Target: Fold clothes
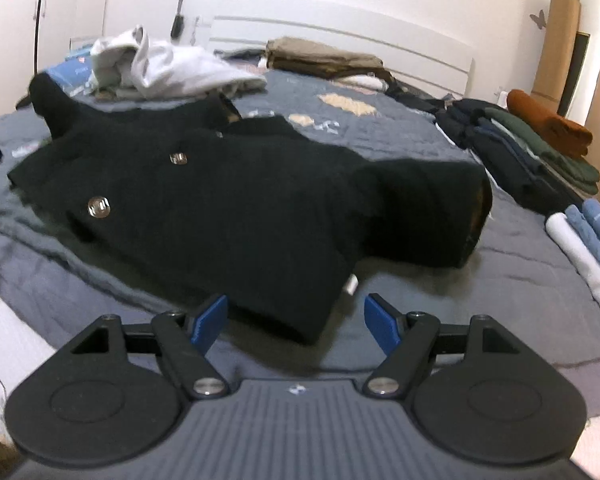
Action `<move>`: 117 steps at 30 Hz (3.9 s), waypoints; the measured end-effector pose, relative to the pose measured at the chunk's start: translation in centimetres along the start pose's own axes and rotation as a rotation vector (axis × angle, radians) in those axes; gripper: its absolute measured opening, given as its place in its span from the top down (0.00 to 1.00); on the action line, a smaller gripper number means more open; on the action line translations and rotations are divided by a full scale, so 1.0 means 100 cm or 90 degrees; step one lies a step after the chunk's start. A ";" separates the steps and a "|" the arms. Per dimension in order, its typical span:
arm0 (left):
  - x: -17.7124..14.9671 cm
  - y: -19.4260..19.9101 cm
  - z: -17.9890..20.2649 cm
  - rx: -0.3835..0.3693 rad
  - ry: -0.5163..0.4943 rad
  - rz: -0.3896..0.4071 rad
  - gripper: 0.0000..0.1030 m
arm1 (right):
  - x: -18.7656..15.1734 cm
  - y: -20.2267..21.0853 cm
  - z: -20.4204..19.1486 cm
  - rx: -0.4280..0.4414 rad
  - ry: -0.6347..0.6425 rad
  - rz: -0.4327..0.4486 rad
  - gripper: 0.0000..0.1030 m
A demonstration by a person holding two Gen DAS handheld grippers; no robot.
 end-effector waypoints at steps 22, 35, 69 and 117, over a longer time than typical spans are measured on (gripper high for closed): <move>-0.016 -0.044 -0.022 0.042 0.004 -0.075 0.66 | -0.002 -0.029 0.010 -0.004 -0.075 -0.071 0.74; -0.016 -0.075 -0.030 0.017 0.107 -0.117 0.65 | -0.003 -0.047 0.012 -0.007 -0.131 -0.087 0.76; 0.036 0.027 -0.031 -0.250 0.044 -0.087 0.57 | 0.042 0.036 0.049 0.085 -0.191 -0.131 0.65; 0.076 -0.054 0.032 -0.190 0.113 -0.002 0.32 | 0.162 -0.234 -0.033 0.152 -0.169 -0.139 0.43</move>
Point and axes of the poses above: each gripper's, at about its wrist camera, not at the fingertips, and y roughly against the way its jaws point, z to its right, x to its top, the point moved 1 cm from there along -y, roughly the way its jaws point, and after that the axes turned 1 degree about z, right-handed, at the moved point
